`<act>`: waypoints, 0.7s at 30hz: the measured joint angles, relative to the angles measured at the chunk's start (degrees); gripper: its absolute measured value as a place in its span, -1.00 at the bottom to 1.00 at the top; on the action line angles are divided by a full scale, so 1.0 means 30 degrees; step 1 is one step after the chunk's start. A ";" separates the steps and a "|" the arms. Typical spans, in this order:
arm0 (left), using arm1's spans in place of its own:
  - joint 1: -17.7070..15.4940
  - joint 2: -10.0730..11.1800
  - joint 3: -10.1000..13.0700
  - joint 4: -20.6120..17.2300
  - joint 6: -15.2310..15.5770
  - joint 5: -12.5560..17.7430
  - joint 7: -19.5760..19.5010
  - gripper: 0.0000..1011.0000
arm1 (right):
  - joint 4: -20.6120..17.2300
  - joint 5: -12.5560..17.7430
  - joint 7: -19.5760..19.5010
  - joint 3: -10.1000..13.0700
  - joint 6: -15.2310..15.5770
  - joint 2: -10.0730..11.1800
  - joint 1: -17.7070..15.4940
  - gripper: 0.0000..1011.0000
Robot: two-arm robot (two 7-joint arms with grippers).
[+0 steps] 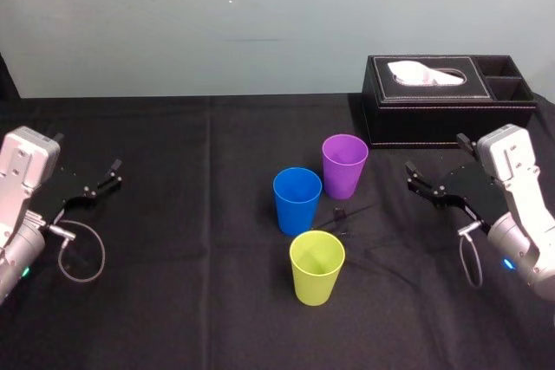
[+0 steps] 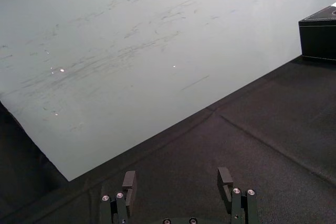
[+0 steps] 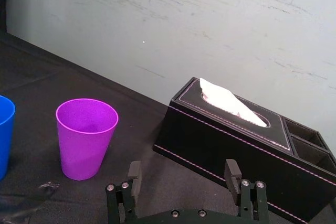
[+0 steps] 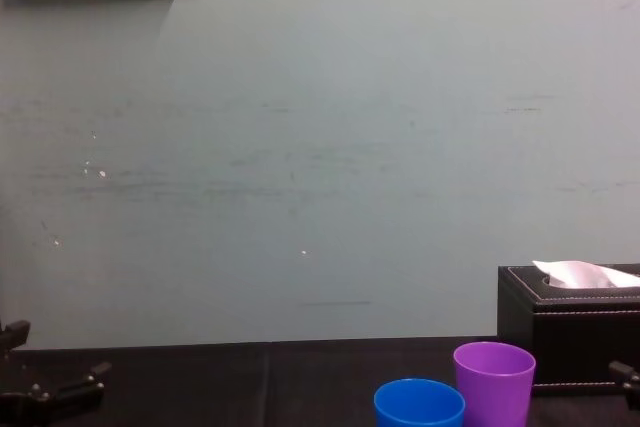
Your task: Stack the three plastic cups sequentially using one hand.
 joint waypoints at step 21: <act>0.0000 0.0000 0.0000 0.0000 0.0000 0.0000 0.0000 1.00 | 0.0000 0.0000 0.0000 0.0000 0.0001 0.0000 0.0000 0.98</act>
